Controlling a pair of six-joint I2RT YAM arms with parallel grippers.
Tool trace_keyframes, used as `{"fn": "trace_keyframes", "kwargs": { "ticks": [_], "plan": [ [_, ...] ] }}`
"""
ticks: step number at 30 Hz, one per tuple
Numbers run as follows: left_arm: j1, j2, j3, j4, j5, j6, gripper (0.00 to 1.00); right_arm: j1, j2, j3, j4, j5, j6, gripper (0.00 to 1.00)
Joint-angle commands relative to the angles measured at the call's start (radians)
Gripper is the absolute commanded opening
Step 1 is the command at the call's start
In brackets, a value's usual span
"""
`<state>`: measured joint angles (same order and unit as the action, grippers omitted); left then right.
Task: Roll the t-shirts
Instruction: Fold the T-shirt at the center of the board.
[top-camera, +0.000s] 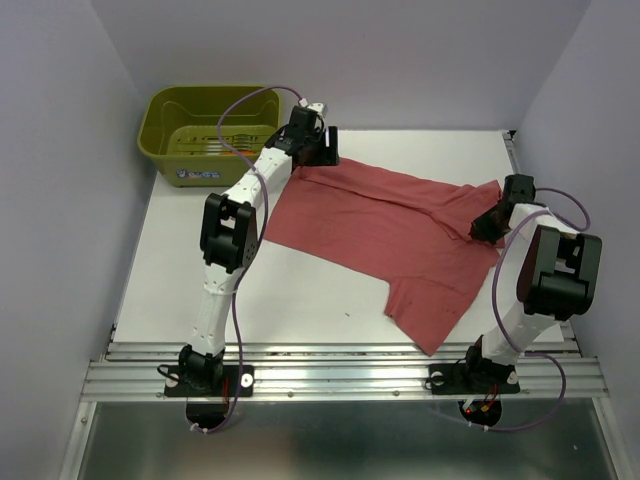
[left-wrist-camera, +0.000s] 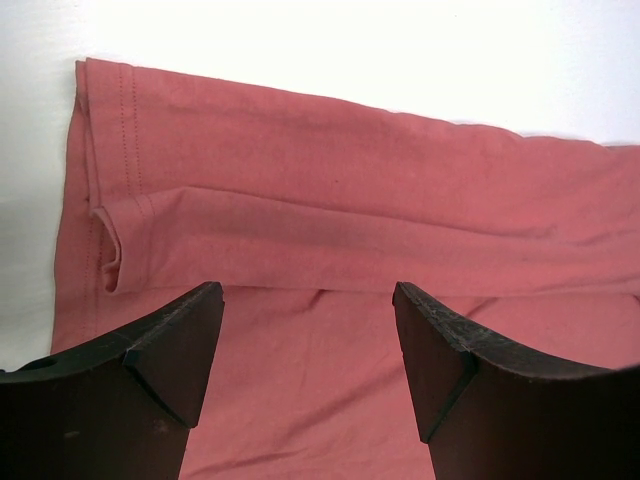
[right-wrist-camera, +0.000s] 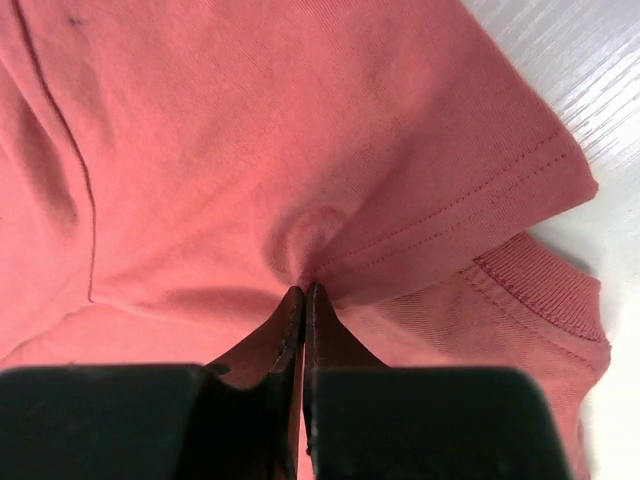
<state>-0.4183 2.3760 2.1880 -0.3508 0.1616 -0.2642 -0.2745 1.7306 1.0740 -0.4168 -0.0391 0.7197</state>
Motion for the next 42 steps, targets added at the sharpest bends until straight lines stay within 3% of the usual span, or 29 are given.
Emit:
{"fn": "trace_keyframes", "kwargs": {
  "ticks": [1,19,25,29,33,42],
  "plan": [
    [-0.002,-0.067,-0.008,0.006,0.004,0.003,0.8,-0.008,-0.017,-0.02,0.032,-0.01,-0.006,0.01],
    [-0.001,-0.072,-0.008,-0.01,-0.013,0.01,0.8,0.003,-0.296,-0.057,-0.145,-0.028,-0.112,0.01],
    [-0.002,-0.072,-0.008,-0.017,-0.017,0.013,0.8,0.08,-0.345,-0.111,-0.191,-0.041,-0.088,0.02],
    [-0.002,-0.07,-0.008,-0.019,-0.011,0.01,0.8,0.1,-0.345,-0.135,-0.214,-0.001,-0.1,0.44],
    [-0.004,-0.072,-0.011,-0.019,-0.008,0.008,0.8,0.084,-0.35,-0.129,-0.232,0.175,-0.097,0.45],
    [-0.013,-0.072,0.006,-0.027,-0.008,0.02,0.8,-0.037,-0.27,-0.099,-0.145,0.208,-0.089,0.4]
  ]
}}
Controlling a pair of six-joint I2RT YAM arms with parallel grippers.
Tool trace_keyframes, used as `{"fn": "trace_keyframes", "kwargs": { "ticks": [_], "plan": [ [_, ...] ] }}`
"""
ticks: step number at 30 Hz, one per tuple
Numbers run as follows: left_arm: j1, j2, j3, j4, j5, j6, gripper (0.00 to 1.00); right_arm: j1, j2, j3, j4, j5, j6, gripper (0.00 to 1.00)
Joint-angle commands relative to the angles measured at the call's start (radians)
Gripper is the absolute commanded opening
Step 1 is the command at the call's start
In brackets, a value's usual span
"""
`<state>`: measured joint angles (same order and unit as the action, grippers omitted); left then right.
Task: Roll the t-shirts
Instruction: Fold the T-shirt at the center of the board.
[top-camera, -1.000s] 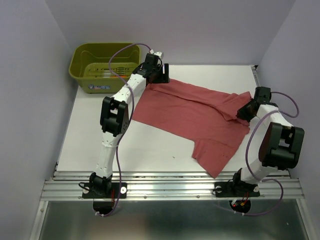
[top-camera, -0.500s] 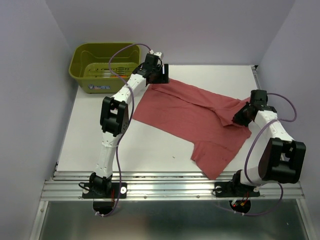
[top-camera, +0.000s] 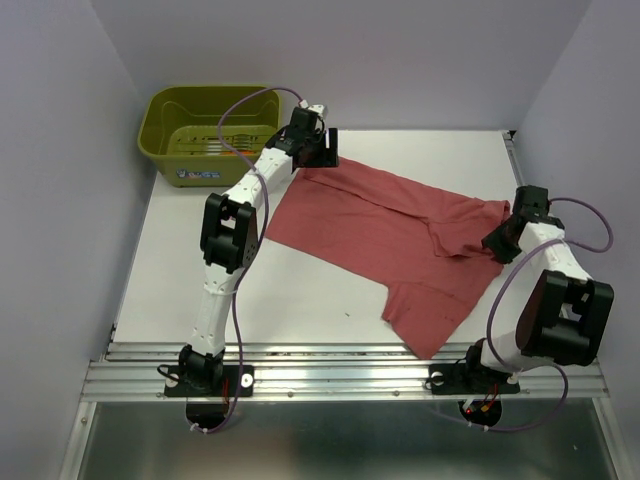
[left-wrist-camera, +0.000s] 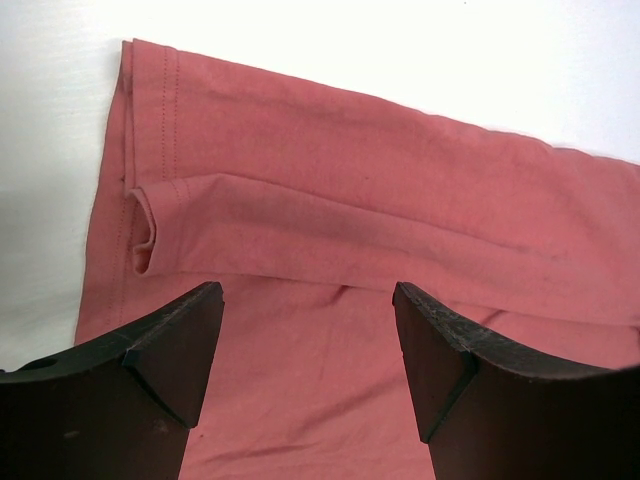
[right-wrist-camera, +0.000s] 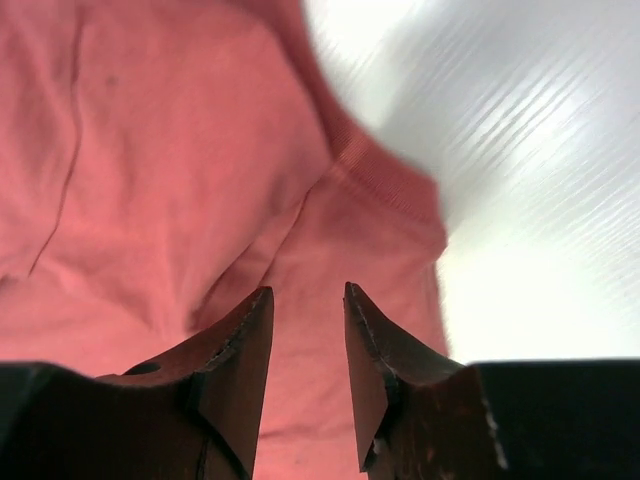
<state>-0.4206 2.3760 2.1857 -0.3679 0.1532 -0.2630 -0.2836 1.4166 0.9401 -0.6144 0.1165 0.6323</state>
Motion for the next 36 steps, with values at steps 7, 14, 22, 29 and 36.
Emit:
{"fn": "trace_keyframes", "kwargs": {
  "ticks": [7,14,22,29,36],
  "plan": [
    [-0.01,-0.066,0.016,-0.019,-0.004,0.025,0.8,-0.028,0.1,0.034,0.061,0.093,-0.034,0.31],
    [-0.012,-0.051,0.025,-0.022,0.002,0.025,0.8,-0.028,0.12,0.017,0.09,0.121,-0.049,0.24],
    [-0.012,-0.047,0.02,-0.025,-0.006,0.03,0.8,-0.028,0.197,0.065,0.125,0.109,-0.057,0.25],
    [-0.012,-0.04,0.019,-0.025,-0.009,0.031,0.8,-0.028,0.208,0.081,0.154,0.075,-0.066,0.32],
    [-0.012,-0.034,0.017,-0.023,-0.006,0.03,0.8,-0.028,0.226,0.094,0.171,0.045,-0.071,0.34]
  ]
}}
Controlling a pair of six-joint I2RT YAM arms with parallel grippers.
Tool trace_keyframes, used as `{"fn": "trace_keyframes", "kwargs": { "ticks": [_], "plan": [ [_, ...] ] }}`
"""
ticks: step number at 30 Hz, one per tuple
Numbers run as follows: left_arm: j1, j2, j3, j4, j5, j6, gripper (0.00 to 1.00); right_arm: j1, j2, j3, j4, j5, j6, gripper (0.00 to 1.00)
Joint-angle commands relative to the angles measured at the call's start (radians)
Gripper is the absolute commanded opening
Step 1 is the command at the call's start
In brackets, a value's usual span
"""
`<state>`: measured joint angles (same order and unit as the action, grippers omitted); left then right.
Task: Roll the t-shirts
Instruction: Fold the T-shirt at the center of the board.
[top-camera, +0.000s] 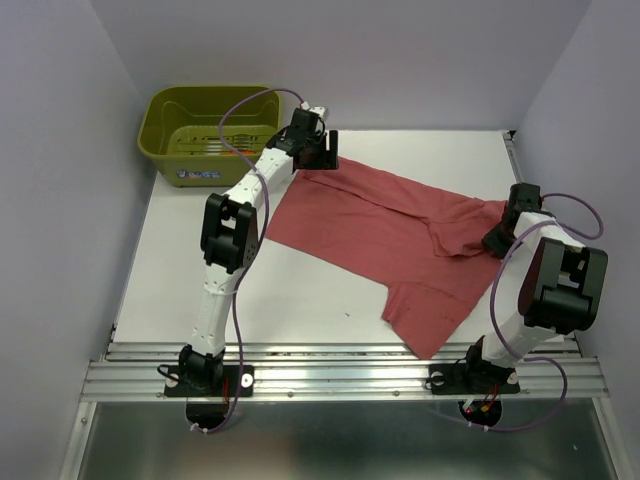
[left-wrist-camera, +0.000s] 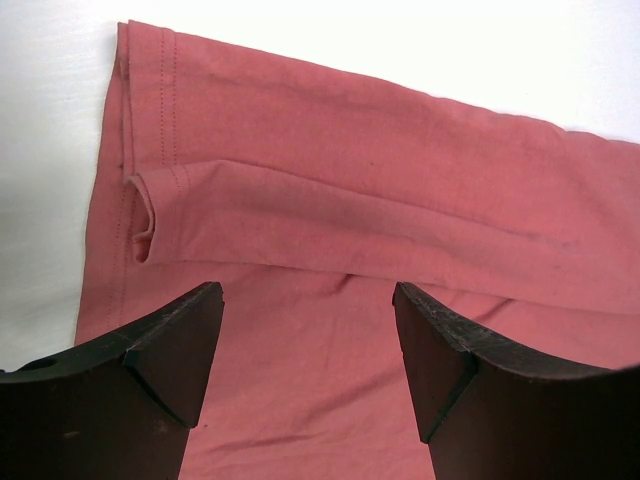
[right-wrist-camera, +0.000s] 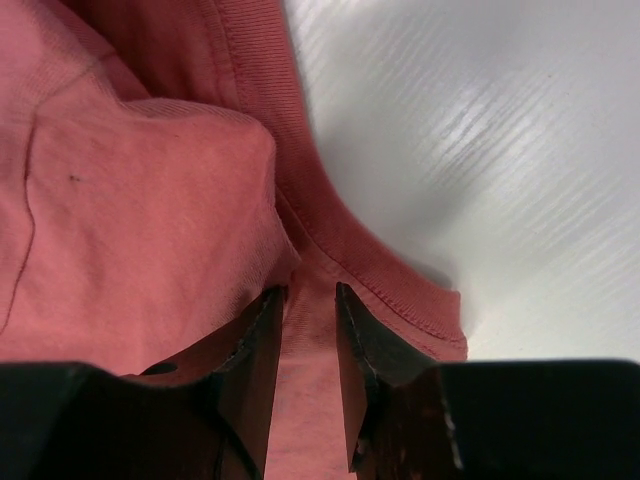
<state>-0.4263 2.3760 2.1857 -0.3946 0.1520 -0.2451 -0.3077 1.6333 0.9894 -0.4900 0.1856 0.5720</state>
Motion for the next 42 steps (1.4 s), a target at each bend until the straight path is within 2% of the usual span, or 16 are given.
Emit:
{"fn": "trace_keyframes", "kwargs": {
  "ticks": [1,14,21,26,42],
  "plan": [
    [-0.006,-0.032,0.017,0.003,-0.005,0.012,0.8,-0.004,0.011,0.045,0.051,-0.034,-0.009,0.34],
    [-0.009,-0.029,0.011,0.003,-0.002,0.012,0.8,-0.004,0.023,0.041,0.091,-0.098,0.008,0.32],
    [-0.014,-0.031,0.009,0.003,0.0,0.01,0.8,-0.004,0.014,0.037,0.102,-0.078,0.009,0.01],
    [-0.019,-0.029,0.009,0.005,0.0,0.01,0.8,-0.004,-0.026,0.018,0.09,-0.081,-0.004,0.01],
    [-0.016,-0.027,0.028,-0.007,-0.023,0.018,0.8,-0.004,-0.36,-0.119,-0.111,-0.162,-0.028,0.01]
  ]
}}
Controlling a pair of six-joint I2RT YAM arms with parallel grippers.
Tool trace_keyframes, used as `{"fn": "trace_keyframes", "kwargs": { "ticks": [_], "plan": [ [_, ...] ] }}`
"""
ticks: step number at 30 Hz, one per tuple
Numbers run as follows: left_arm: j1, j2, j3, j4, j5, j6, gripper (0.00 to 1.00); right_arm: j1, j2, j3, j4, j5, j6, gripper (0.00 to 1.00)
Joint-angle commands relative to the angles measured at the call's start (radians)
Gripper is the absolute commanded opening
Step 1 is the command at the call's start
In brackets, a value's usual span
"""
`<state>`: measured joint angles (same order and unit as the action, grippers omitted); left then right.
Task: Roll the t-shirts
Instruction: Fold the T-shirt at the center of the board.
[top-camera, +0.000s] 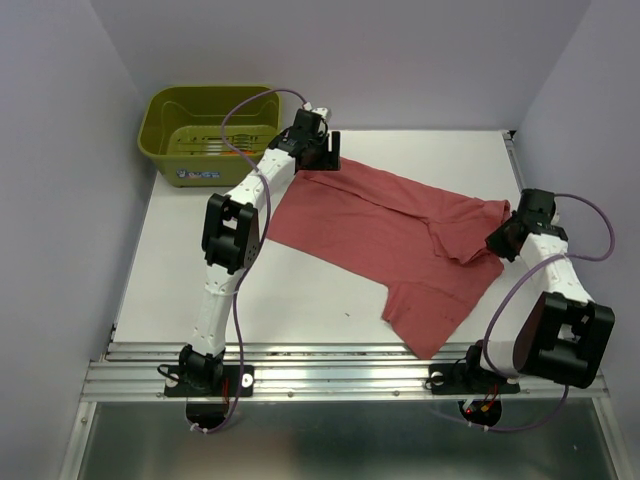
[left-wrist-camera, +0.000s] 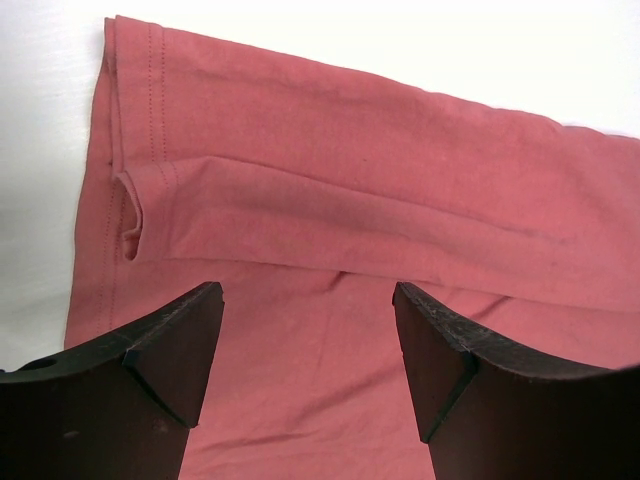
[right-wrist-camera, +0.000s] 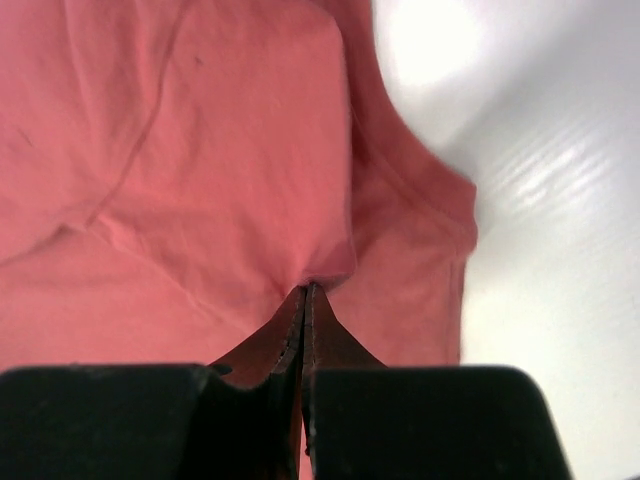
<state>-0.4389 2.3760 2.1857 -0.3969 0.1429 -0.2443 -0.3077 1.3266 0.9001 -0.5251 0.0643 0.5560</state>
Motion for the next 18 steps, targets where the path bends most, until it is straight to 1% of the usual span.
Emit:
{"fn": "trace_keyframes", "kwargs": {
  "ticks": [1,3,9,18],
  "plan": [
    [-0.001,-0.027,0.029,-0.006,-0.017,0.017,0.8,-0.004,-0.067,-0.036,-0.085,-0.052,-0.008,0.01],
    [-0.001,-0.027,0.029,-0.007,-0.017,0.019,0.8,-0.004,-0.102,-0.046,-0.111,-0.087,-0.005,0.01],
    [-0.001,-0.023,0.031,-0.006,-0.016,0.017,0.8,0.015,-0.162,-0.041,-0.188,-0.126,-0.013,0.01],
    [0.002,-0.021,0.036,-0.008,-0.016,0.02,0.8,0.015,-0.205,0.052,-0.291,-0.136,-0.039,0.01]
  ]
}}
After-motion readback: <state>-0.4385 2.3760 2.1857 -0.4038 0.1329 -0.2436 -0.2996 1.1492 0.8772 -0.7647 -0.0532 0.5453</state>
